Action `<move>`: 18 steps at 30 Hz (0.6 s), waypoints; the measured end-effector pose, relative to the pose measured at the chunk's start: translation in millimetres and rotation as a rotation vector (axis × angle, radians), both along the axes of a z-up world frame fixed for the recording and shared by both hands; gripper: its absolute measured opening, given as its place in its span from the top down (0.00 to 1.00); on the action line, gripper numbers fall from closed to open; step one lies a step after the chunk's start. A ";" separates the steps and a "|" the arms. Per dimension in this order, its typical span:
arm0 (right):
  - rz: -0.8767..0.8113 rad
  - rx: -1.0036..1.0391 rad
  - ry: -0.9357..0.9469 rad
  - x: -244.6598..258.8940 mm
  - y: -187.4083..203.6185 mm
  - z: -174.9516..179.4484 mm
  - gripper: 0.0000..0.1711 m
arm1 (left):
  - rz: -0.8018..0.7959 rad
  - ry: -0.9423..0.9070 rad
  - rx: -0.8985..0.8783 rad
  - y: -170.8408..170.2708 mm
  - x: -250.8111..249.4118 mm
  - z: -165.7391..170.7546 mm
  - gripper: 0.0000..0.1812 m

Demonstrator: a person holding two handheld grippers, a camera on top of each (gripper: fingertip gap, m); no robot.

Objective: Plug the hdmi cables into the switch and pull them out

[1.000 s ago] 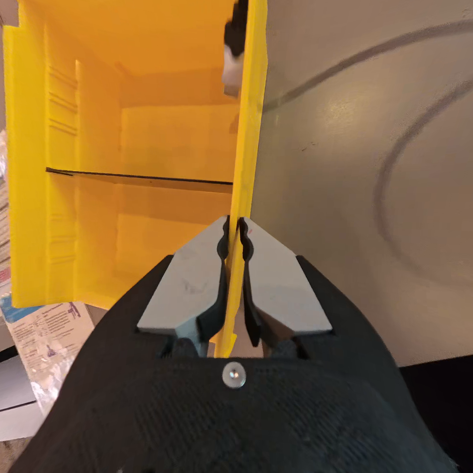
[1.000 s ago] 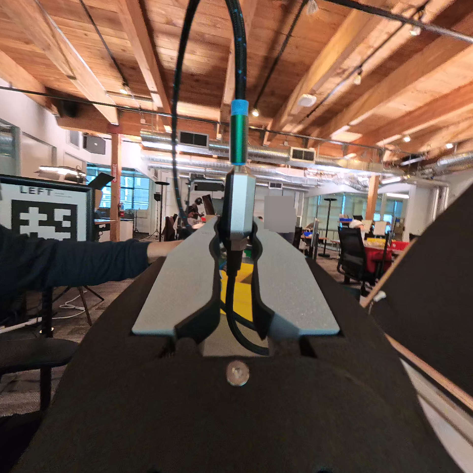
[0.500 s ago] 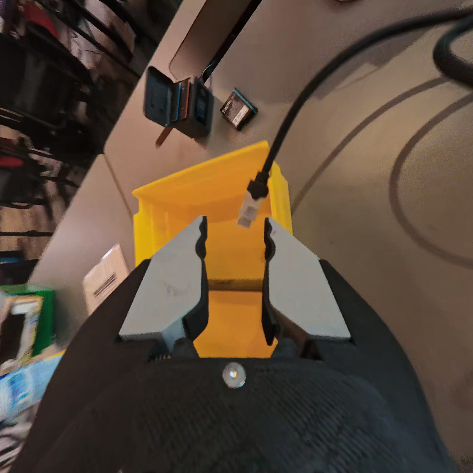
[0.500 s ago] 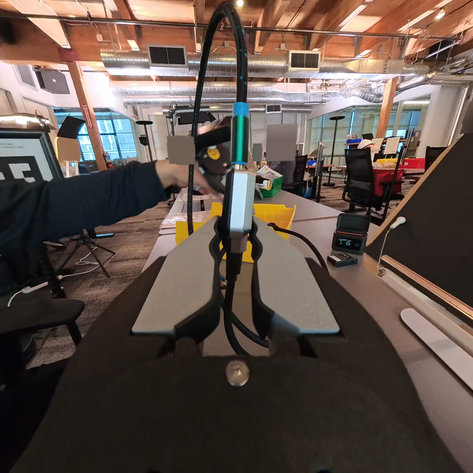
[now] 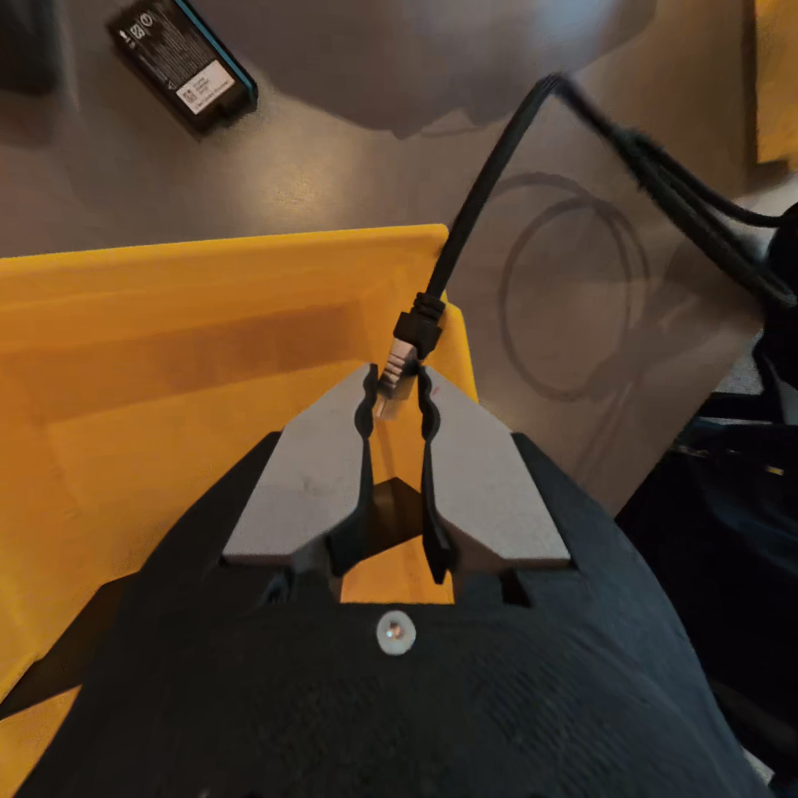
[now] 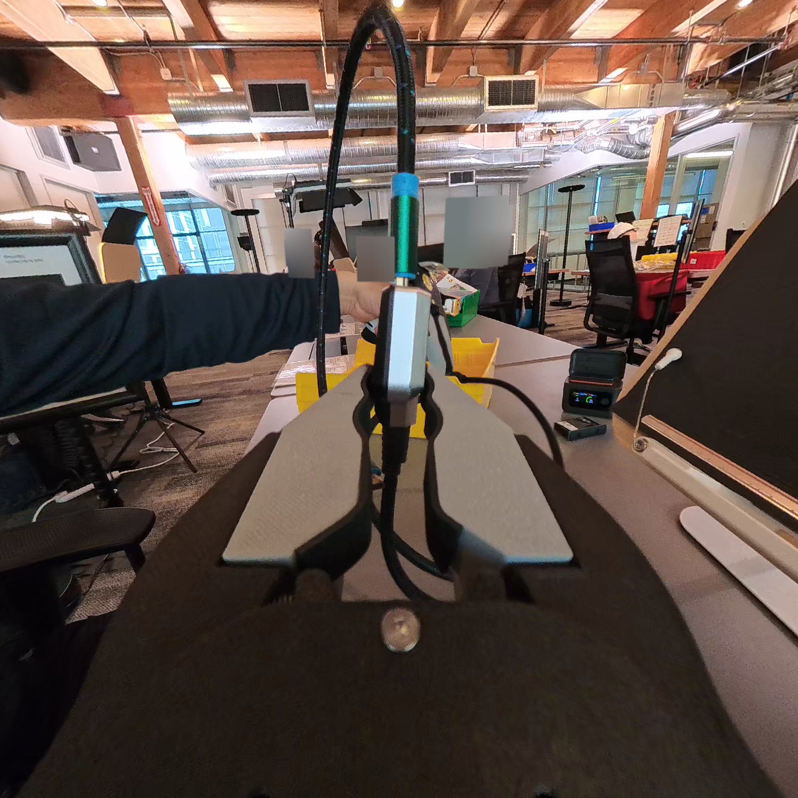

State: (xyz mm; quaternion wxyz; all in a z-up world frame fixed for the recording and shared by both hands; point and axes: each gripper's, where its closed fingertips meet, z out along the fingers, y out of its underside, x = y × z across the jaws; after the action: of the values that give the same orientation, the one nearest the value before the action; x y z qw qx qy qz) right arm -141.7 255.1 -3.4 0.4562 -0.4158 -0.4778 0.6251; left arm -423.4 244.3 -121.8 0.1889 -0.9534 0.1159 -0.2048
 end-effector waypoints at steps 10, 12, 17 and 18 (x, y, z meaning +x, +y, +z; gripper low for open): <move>0.009 0.018 -0.066 -9.8 -3.8 -13.2 0.90 | -0.117 0.010 0.192 3.2 76.9 101.9 0.95; -0.009 0.024 -0.053 -7.7 -1.9 -10.8 0.90 | -0.179 0.010 0.115 -11.1 112.5 88.6 0.94; -0.086 0.000 -0.113 -7.6 16.2 -19.7 0.90 | -0.177 0.266 0.131 -31.9 111.7 59.5 0.79; -0.094 -0.028 -0.141 -9.9 21.1 -25.8 0.90 | -0.115 0.334 0.146 -34.7 95.0 60.1 0.73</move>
State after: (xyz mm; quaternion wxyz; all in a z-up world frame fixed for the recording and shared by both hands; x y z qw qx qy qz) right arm -151.6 276.2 -29.2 0.4446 -0.4870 -0.4799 0.5787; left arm -328.4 209.6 -61.7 0.2239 -0.9496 0.2148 -0.0454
